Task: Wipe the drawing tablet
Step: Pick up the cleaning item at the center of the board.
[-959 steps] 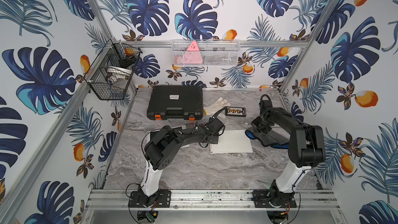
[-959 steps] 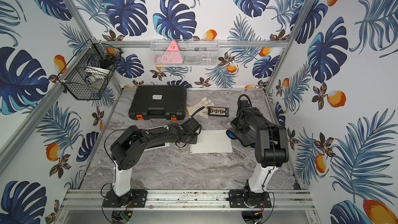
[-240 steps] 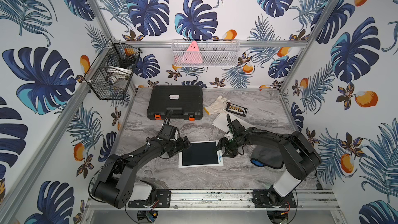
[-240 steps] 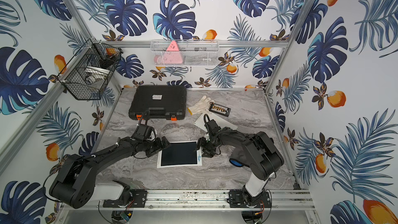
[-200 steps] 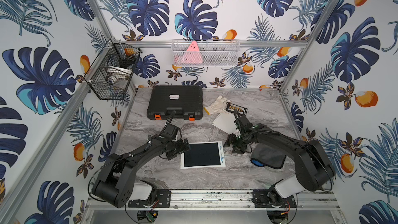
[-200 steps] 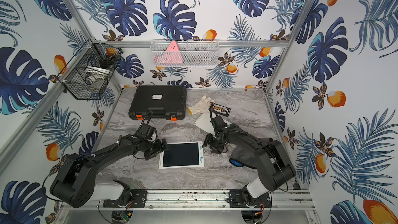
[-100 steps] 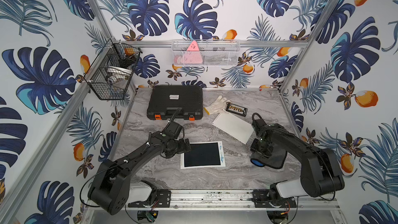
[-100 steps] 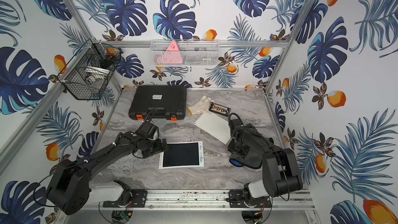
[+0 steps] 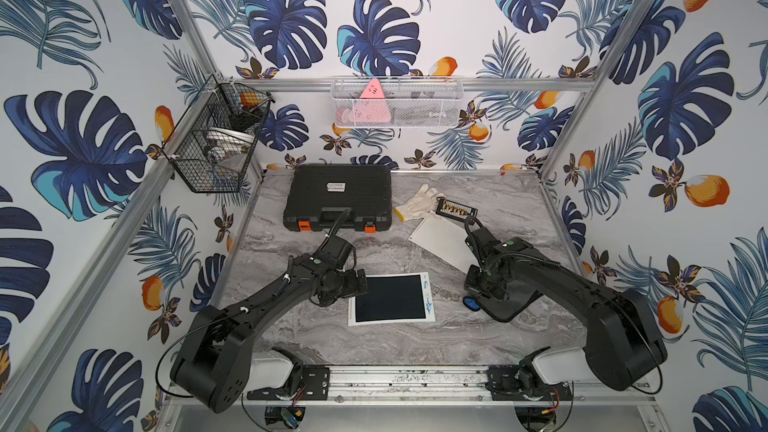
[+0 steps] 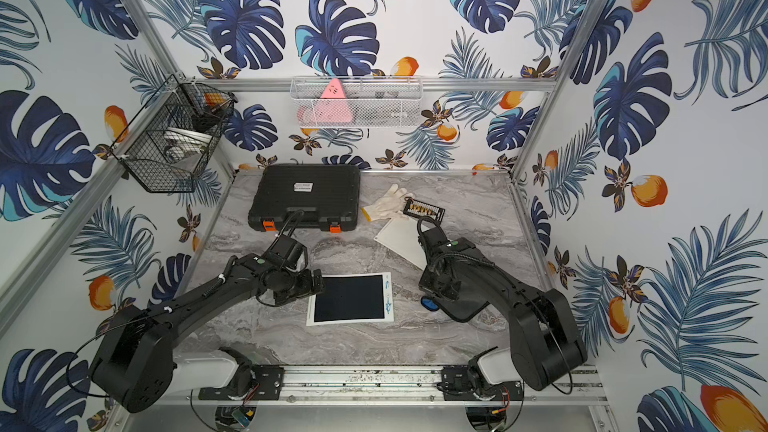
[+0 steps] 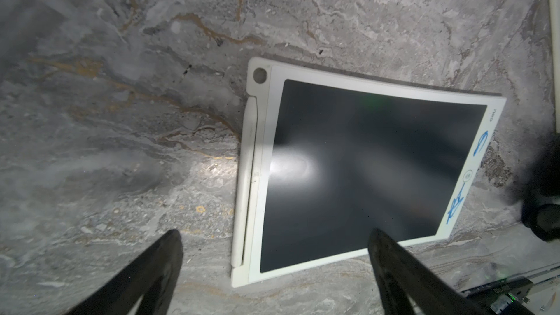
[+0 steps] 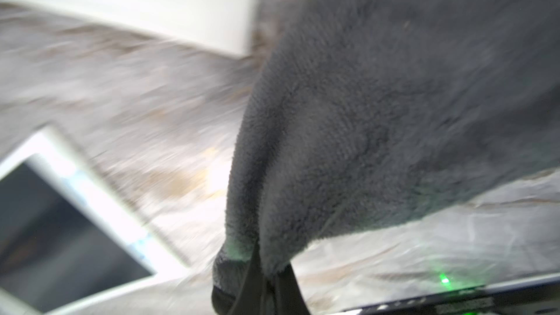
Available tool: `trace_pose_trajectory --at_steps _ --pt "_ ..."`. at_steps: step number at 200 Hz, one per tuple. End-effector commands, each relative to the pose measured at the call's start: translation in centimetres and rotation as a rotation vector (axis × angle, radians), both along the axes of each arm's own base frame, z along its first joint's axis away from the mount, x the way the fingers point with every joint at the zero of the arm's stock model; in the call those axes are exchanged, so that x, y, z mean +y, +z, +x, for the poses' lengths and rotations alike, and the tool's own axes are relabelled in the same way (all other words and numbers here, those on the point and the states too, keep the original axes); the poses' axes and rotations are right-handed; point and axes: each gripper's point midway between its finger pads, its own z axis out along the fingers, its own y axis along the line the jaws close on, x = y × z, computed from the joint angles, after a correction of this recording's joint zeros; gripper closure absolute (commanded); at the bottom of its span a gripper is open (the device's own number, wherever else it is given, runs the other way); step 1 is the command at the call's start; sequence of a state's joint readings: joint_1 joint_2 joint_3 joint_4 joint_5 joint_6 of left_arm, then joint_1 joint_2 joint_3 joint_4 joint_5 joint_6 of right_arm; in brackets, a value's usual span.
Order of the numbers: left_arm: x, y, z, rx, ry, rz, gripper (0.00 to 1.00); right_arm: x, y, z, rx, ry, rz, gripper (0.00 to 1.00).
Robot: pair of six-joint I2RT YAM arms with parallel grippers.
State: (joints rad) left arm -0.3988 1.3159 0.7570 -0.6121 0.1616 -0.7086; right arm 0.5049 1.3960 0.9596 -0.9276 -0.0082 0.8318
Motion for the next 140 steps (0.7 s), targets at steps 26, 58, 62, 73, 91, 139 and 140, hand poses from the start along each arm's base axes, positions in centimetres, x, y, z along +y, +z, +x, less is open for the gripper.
trace_pose_trajectory --at_steps 26,58,62,73,91,139,140 --pt "-0.5 0.1 0.8 -0.014 -0.004 -0.012 0.01 -1.0 5.7 -2.4 -0.039 -0.077 -0.009 1.00" --pt "-0.6 0.2 1.0 -0.016 -0.006 -0.013 0.01 -6.8 10.1 0.2 -0.142 -0.153 -0.062 1.00" --pt "-0.6 0.2 1.0 -0.016 -0.005 -0.015 0.01 -7.9 10.3 0.5 -0.145 -0.169 -0.080 1.00" --pt "-0.7 0.2 1.0 -0.014 -0.006 -0.016 0.01 -10.3 10.4 1.3 -0.146 -0.194 -0.126 1.00" --pt "-0.7 0.1 1.0 -0.013 -0.008 -0.017 0.01 -13.2 9.7 2.3 -0.136 -0.233 -0.237 1.00" --pt "-0.7 0.1 0.7 -0.012 -0.004 -0.024 0.01 -15.5 2.5 4.2 -0.049 -0.320 -0.278 1.00" --pt "-0.7 0.1 0.6 -0.012 -0.005 -0.024 0.01 -15.5 2.3 4.2 -0.044 -0.319 -0.275 1.00"
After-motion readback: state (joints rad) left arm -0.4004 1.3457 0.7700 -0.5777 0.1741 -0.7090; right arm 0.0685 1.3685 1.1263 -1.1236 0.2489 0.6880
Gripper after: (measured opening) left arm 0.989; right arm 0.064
